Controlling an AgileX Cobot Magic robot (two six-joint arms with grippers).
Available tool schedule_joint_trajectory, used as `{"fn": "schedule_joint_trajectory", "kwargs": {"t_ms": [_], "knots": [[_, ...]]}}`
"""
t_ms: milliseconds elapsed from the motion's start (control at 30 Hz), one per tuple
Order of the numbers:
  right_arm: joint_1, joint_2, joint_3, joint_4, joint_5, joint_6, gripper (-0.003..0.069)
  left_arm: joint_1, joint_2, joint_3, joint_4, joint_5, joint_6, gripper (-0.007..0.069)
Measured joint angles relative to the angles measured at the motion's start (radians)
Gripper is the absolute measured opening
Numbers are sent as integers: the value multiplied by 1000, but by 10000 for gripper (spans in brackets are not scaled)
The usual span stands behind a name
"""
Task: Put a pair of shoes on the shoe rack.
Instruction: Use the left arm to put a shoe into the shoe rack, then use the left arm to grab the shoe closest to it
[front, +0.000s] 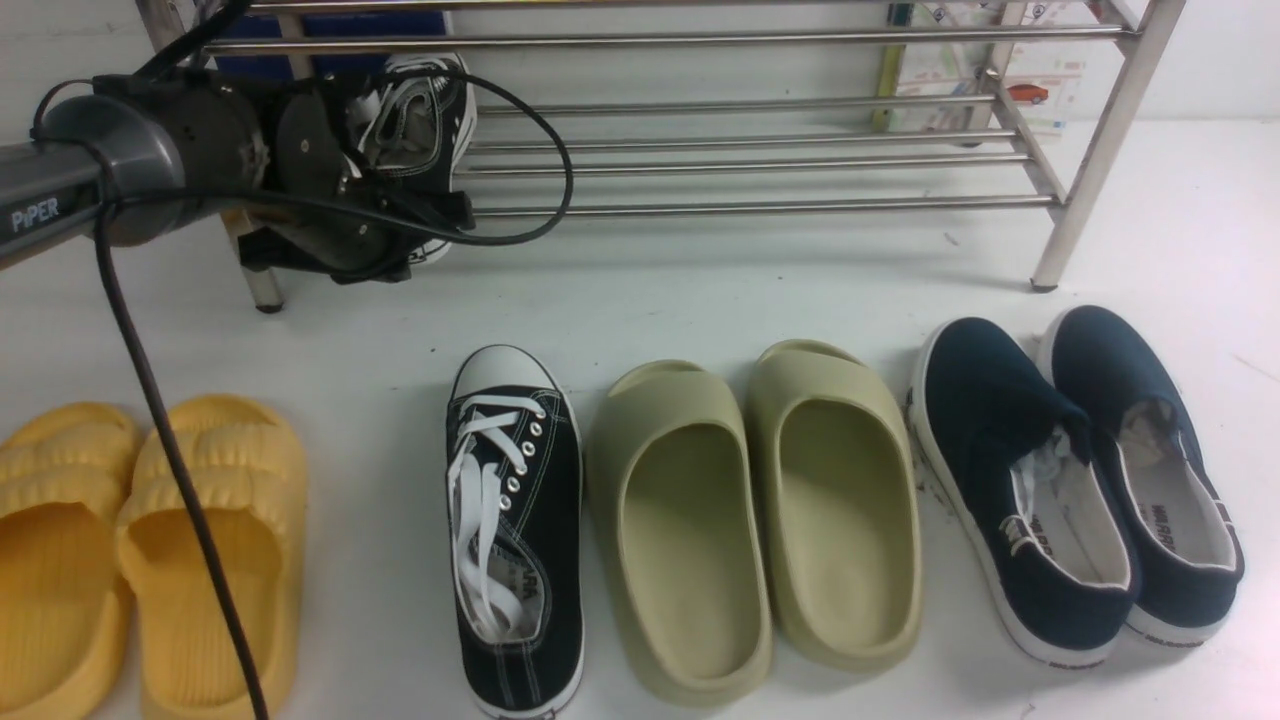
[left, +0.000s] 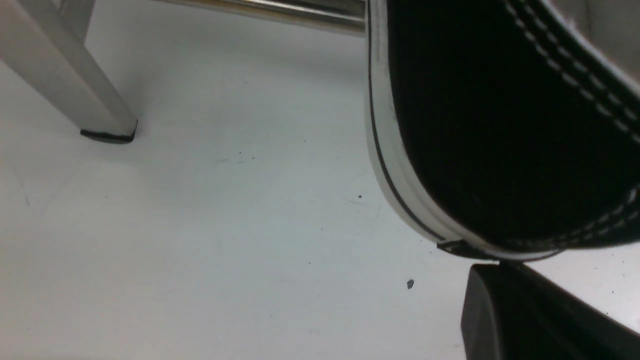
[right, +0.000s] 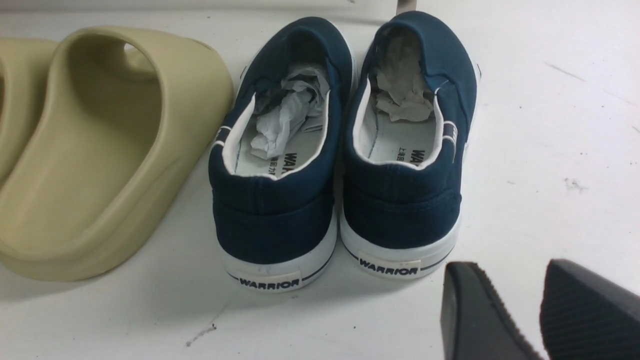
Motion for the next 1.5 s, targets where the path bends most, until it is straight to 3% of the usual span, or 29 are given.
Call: {"fn": "schedule_joint_trajectory", "kwargs": {"t_ms": [233,367,700,867,1033,1200,1400,1500], "knots": [[0,0,0,0,0,0,246,-30,-161,20,-36,234,1,-13],[0,0,0,0,0,0,246,-70,-290,127,-36,259,0,-13],[0,0,0,0,0,0,246,-316,-656,603,-47,300,-190,-11],[0,0,0,0,0,0,246,-344,-656,649,-47,302,-248,84],[0,0,0,-1,0,0,246,-344,-572,652,-60,248,-295,298],[0,0,0,-1,0,0,246,-344,-475,653,-65,150,-306,367],[0,0,0,0,0,0,246,-344,-381,653,-65,117,-309,313],[0,0,0,0,0,0,246,-344,-346,653,-66,106,-310,203]]}}
